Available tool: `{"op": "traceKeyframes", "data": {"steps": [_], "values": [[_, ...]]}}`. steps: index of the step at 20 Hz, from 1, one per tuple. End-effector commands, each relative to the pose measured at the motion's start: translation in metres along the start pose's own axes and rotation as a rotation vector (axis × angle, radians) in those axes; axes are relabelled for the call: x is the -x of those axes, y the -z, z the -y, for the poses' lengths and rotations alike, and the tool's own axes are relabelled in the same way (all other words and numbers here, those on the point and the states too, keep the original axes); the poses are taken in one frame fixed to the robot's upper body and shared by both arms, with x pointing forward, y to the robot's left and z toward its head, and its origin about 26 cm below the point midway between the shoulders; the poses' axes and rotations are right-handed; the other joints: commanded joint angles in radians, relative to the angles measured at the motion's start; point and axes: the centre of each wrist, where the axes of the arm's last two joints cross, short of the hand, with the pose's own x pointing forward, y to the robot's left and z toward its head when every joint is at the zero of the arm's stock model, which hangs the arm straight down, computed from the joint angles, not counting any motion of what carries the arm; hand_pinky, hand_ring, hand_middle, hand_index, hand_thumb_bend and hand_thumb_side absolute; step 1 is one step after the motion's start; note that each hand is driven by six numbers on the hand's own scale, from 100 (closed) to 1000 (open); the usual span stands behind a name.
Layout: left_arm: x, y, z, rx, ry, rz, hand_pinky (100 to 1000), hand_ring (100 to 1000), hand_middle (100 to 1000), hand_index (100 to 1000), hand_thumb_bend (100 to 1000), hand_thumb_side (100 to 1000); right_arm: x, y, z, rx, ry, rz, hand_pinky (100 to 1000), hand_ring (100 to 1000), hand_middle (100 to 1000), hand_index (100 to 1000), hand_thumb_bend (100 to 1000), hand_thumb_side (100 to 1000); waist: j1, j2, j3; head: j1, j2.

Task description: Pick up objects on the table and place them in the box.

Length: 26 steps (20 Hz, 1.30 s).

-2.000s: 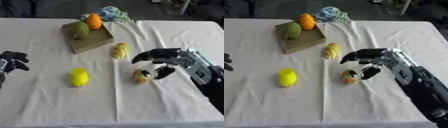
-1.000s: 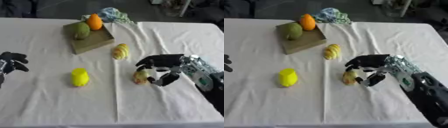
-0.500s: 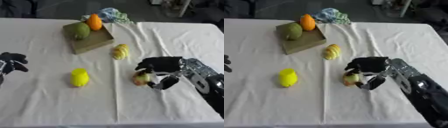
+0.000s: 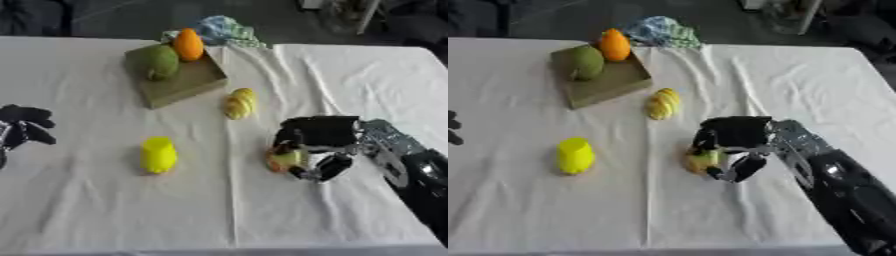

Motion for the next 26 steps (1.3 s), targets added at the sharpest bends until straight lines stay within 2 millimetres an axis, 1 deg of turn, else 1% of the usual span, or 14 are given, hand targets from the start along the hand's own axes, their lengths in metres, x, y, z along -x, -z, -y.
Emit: {"op": "traceKeyframes", "data": {"steps": [1, 2, 3, 6, 7, 8, 9, 11, 13, 14, 16, 21, 23, 26], "values": [[-0.005, 0.002, -0.003, -0.002, 0.012, 0.020, 634, 523, 570, 715, 100, 951, 0.006, -0.005, -0.005, 0.007, 0.034, -0.024, 852, 784, 683, 594, 100, 496, -0.003, -0.018, -0.001, 0.001, -0.003], [-0.005, 0.002, -0.003, -0.002, 0.012, 0.020, 634, 523, 570, 715, 100, 951, 0.007, -0.005, -0.007, 0.018, 0.050, -0.031, 812, 753, 647, 558, 100, 464, -0.003, -0.018, -0.001, 0.001, -0.003], [-0.005, 0.002, -0.003, -0.002, 0.012, 0.020, 634, 523, 570, 715, 100, 951, 0.008, -0.004, -0.008, 0.032, 0.066, -0.039, 797, 741, 633, 544, 100, 442, -0.002, -0.018, -0.001, 0.001, -0.003], [-0.005, 0.002, -0.003, -0.003, 0.011, 0.021, 634, 523, 570, 714, 100, 950, 0.009, -0.004, -0.012, 0.070, 0.110, -0.062, 720, 680, 593, 495, 100, 326, -0.001, -0.017, -0.001, 0.002, -0.003], [-0.005, 0.002, -0.003, -0.004, 0.011, 0.021, 634, 523, 570, 714, 100, 950, 0.009, -0.004, -0.013, 0.081, 0.122, -0.068, 713, 673, 587, 488, 100, 298, -0.001, -0.017, -0.001, 0.003, -0.003], [-0.005, 0.002, -0.003, -0.004, 0.011, 0.020, 634, 523, 570, 714, 100, 951, 0.010, -0.004, -0.014, 0.092, 0.135, -0.073, 696, 658, 563, 460, 100, 207, 0.000, -0.017, -0.002, 0.003, -0.003], [-0.005, 0.002, -0.003, -0.004, 0.011, 0.020, 634, 522, 570, 714, 100, 951, 0.010, -0.004, -0.015, 0.105, 0.151, -0.079, 687, 649, 544, 444, 100, 152, 0.000, -0.017, -0.002, 0.003, -0.003], [-0.005, 0.002, -0.003, -0.005, 0.011, 0.019, 634, 522, 570, 714, 100, 951, 0.011, -0.006, -0.015, 0.124, 0.175, -0.086, 680, 622, 511, 417, 100, 154, 0.000, -0.017, -0.002, 0.005, -0.003], [-0.005, 0.001, -0.003, -0.007, 0.012, 0.019, 634, 522, 570, 714, 100, 950, 0.013, -0.008, -0.010, 0.152, 0.190, -0.086, 684, 612, 504, 414, 100, 154, -0.001, -0.017, -0.003, 0.007, -0.003], [-0.005, 0.001, -0.003, -0.007, 0.012, 0.019, 634, 522, 570, 714, 100, 950, 0.014, -0.009, -0.005, 0.166, 0.194, -0.085, 683, 610, 504, 417, 100, 154, -0.001, -0.017, -0.003, 0.008, -0.003], [-0.005, 0.001, -0.003, -0.008, 0.012, 0.018, 633, 522, 570, 714, 100, 950, 0.017, -0.013, 0.012, 0.208, 0.193, -0.081, 681, 606, 504, 422, 100, 152, -0.001, -0.019, -0.004, 0.008, -0.003], [-0.004, 0.001, -0.003, -0.005, 0.010, 0.015, 633, 522, 569, 713, 100, 950, 0.031, -0.023, 0.071, 0.318, 0.207, -0.061, 670, 591, 505, 435, 100, 152, -0.002, -0.024, -0.003, 0.009, -0.003], [-0.005, 0.001, -0.002, -0.002, 0.008, 0.017, 633, 522, 569, 713, 100, 950, 0.039, -0.023, 0.094, 0.342, 0.235, -0.056, 663, 584, 502, 437, 100, 159, -0.002, -0.024, 0.001, 0.006, -0.003], [-0.006, 0.003, -0.001, 0.006, 0.003, 0.024, 633, 522, 569, 713, 100, 948, 0.053, -0.015, 0.115, 0.356, 0.324, -0.075, 661, 579, 503, 444, 100, 165, -0.001, -0.026, 0.013, -0.012, -0.003]]}}
